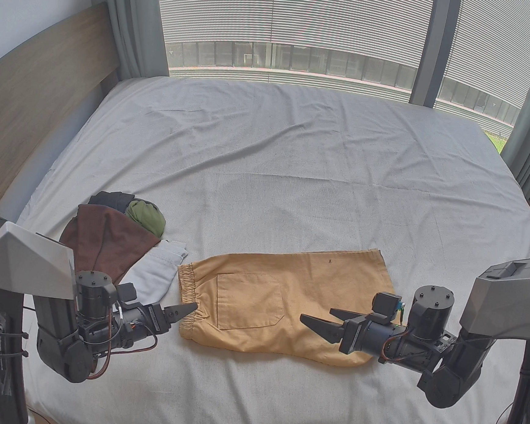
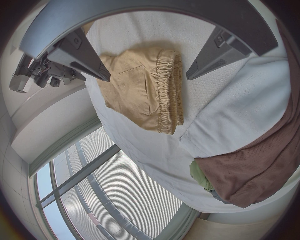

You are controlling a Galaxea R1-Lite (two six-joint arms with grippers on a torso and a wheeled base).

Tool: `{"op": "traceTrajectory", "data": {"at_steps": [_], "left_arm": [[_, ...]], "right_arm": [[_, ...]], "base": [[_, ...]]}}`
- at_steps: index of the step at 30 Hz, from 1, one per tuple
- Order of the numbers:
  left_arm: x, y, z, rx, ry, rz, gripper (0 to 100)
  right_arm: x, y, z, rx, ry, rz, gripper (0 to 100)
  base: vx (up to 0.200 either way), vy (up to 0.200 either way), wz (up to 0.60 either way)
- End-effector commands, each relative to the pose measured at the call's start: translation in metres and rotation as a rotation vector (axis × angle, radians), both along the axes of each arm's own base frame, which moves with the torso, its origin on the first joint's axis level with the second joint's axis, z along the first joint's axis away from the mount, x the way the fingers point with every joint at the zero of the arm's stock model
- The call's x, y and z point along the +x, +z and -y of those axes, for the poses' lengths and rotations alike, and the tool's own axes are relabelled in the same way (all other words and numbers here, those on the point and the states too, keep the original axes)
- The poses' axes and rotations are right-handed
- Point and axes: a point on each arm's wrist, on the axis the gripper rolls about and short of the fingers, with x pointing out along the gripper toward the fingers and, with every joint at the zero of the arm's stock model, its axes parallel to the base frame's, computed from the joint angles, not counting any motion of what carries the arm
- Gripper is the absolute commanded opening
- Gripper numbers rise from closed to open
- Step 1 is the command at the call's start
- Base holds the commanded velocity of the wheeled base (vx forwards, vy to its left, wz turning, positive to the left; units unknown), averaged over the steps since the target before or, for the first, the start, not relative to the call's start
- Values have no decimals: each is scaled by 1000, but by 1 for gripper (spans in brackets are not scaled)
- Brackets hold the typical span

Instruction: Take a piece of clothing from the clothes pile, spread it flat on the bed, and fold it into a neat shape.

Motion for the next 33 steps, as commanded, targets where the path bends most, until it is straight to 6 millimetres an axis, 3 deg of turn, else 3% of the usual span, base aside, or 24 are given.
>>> {"op": "traceTrajectory", "data": {"at_steps": [1, 13, 22, 33], "left_arm": [[9, -21, 3, 18, 18, -30, 100], [27, -54, 14, 45, 50, -54, 100], [35, -55, 21, 49, 37, -62, 100], [45, -51, 45, 7, -4, -36, 100]], "right_arm": [[4, 8, 3, 16, -14, 29, 100], [6, 12, 7, 22, -29, 44, 100], [6, 17, 7, 31, -28, 60, 100], [5, 17, 6, 30, -25, 58, 100]], "base": [[0, 0, 0], [0, 0, 0], [0, 0, 0], [0, 0, 0]]}}
